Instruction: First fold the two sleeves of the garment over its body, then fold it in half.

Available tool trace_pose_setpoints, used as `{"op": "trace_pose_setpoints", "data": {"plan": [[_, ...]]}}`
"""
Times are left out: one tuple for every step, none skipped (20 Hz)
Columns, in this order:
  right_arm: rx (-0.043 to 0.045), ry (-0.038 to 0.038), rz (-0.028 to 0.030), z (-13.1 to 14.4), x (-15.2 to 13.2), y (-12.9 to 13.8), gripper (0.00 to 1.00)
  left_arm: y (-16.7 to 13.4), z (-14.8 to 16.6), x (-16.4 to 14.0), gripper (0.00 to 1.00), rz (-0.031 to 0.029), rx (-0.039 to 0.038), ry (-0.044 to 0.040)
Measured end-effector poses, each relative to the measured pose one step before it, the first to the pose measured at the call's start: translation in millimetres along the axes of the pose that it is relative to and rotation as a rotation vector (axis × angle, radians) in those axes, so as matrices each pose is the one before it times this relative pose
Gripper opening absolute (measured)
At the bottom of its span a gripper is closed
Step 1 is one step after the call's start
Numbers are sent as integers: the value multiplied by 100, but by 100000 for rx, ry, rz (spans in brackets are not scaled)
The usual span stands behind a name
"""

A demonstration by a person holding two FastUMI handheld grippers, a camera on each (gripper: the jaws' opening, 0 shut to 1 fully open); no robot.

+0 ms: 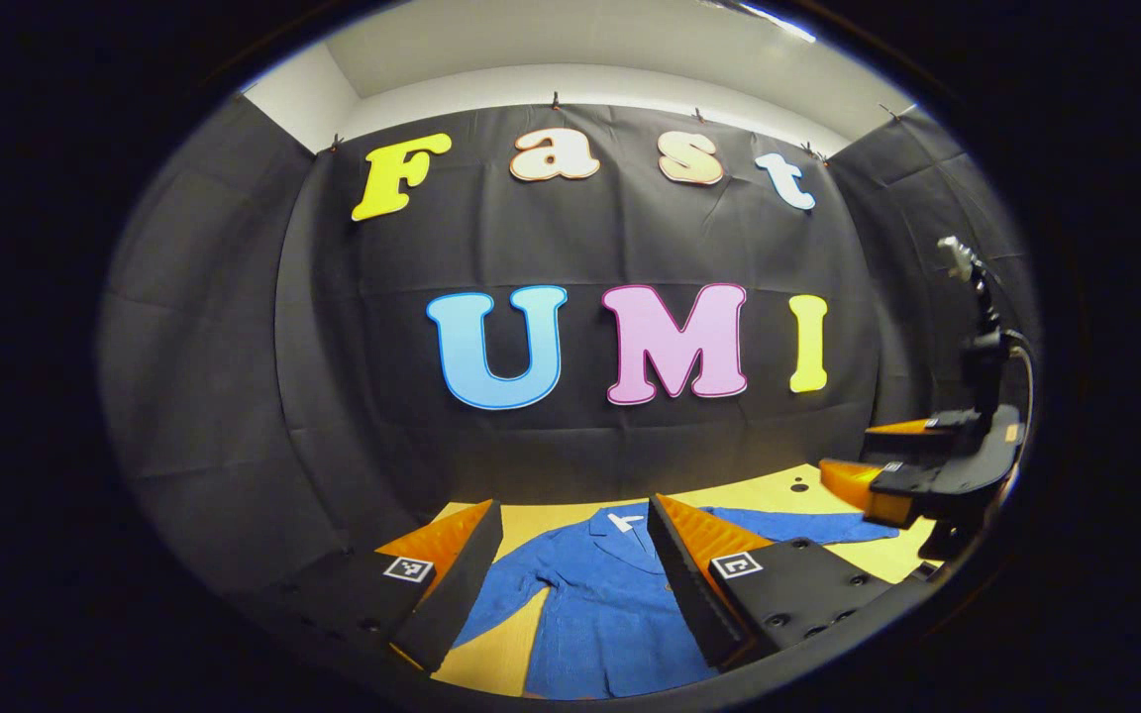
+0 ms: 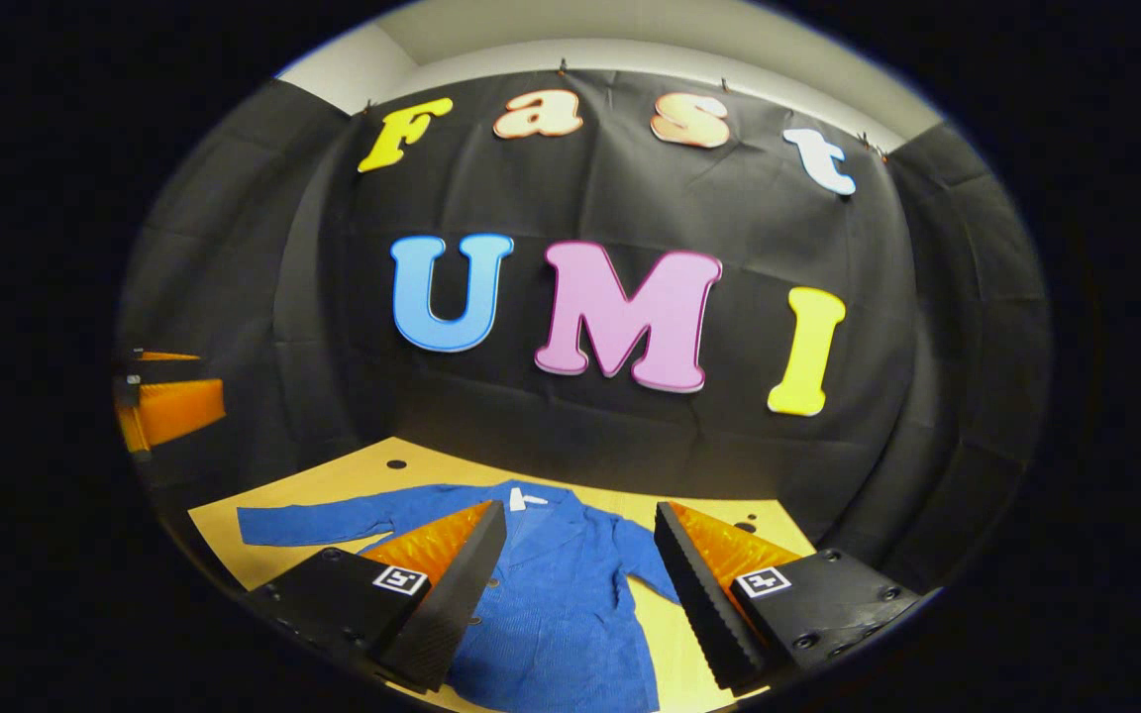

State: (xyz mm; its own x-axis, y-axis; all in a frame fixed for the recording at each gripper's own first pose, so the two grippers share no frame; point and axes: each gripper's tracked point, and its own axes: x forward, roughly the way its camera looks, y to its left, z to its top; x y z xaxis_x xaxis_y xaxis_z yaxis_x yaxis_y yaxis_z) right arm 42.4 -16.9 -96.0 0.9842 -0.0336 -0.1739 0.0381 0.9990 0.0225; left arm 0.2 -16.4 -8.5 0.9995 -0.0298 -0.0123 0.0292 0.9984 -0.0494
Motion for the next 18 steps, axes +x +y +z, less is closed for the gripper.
{"op": "trace_pose_setpoints", "data": {"plan": [[2500, 4275, 68, -1710, 1293, -299, 96, -136, 49, 176, 84, 493, -737, -71], [3484, 6739, -586, -2021, 1147, -617, 96, -264, -206, 241, 84, 345, -694, 363], [2023, 5449, -279, -1678, 1175, -725, 96, -316, -171, 61, 84, 317, -389, 534], [786, 3791, -794, -1467, 1037, -1076, 97, -135, -6, 133, 84, 1057, -118, -49], [190, 3706, -1148, -1125, 961, -1046, 97, -93, 117, 199, 84, 1317, -169, -123], [-603, 2840, -1244, -1022, 1005, -1407, 97, -293, -258, 184, 84, 1098, -479, 312], [-821, 2644, -1712, -757, 983, -1632, 97, -402, -181, 294, 84, 912, -878, 809], [-235, 2911, -2058, -788, 1000, -1765, 98, -499, -259, 358, 84, 649, -1112, 948], [419, 3161, -1902, -874, 663, -1655, 97, -554, -217, 434, 84, 417, -1091, 886], [2016, 2974, -1857, -1020, 570, -1631, 98, -608, -196, 521, 84, 506, -890, 755], [3032, 3242, -1950, -1000, 597, -1733, 98, -633, -39, 599, 84, 491, -599, 707], [2010, 3222, -3230, -774, 971, -2033, 98, -736, -70, 704, 84, 651, -286, 527], [1210, 3407, -3540, -973, 922, -2185, 98, -531, 30, 706, 84, 1488, -286, 355], [415, 2546, -3180, -701, 721, -2074, 98, -591, -120, 700, 84, 1255, -555, 422], [-262, 1759, -2602, -459, 797, -2101, 98, -1002, 20, 731, 84, -82, -629, 509], [-498, 1752, -2942, -559, 1044, -2300, 98, -945, -82, 671, 84, -48, -193, 740], [119, 1825, -2152, -423, 992, -1505, 98, -956, 43, 688, 84, 178, 303, 561], [1437, 3280, -1910, -901, 1016, -1835, 98, -967, -71, 529, 84, -154, 578, 426]]}}
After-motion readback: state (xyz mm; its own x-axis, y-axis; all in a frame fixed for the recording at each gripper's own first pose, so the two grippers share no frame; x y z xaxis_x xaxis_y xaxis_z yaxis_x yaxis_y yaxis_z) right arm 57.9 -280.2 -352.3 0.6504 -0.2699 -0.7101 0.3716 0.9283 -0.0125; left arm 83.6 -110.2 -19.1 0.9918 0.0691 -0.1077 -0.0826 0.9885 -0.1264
